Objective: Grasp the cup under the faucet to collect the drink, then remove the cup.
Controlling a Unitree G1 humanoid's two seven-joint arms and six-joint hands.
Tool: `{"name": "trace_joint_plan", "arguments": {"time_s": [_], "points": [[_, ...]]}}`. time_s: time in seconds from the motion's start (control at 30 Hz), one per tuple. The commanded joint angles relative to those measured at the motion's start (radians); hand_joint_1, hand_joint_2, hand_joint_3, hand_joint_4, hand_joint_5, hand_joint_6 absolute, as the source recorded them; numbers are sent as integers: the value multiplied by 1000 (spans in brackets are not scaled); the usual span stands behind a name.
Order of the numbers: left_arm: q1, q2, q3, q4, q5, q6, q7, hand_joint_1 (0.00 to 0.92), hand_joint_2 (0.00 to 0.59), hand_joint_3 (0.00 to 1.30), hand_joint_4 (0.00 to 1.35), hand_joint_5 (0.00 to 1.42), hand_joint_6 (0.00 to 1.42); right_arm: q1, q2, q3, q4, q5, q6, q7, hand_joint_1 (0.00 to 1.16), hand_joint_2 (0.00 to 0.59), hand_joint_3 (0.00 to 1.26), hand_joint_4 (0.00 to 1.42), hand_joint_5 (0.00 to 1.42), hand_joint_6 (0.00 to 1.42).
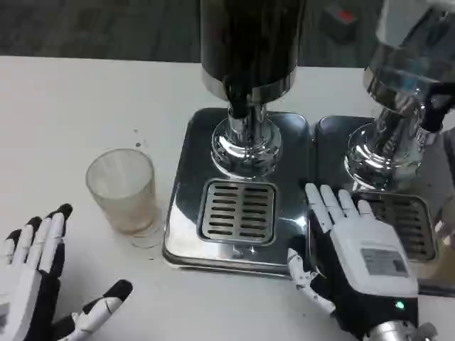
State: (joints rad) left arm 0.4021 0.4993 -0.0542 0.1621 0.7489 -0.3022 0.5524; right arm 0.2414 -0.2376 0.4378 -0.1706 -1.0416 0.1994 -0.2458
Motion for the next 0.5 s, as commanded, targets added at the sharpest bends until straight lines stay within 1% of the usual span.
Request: {"name": "trace_joint_plan", "arguments": {"time_s": [0.03,0.5], "points": [[-2,-7,5,13,-8,-5,18,0,131,0,0,0,0,-6,-1,-3,1,1,0,1,167,582,0,0,0,0],[-5,-12,4,15,-12,-3,13,0,131,0,0,0,0,0,4,-3,-4,-1,9,1,167,582,0,0,0,0]]}}
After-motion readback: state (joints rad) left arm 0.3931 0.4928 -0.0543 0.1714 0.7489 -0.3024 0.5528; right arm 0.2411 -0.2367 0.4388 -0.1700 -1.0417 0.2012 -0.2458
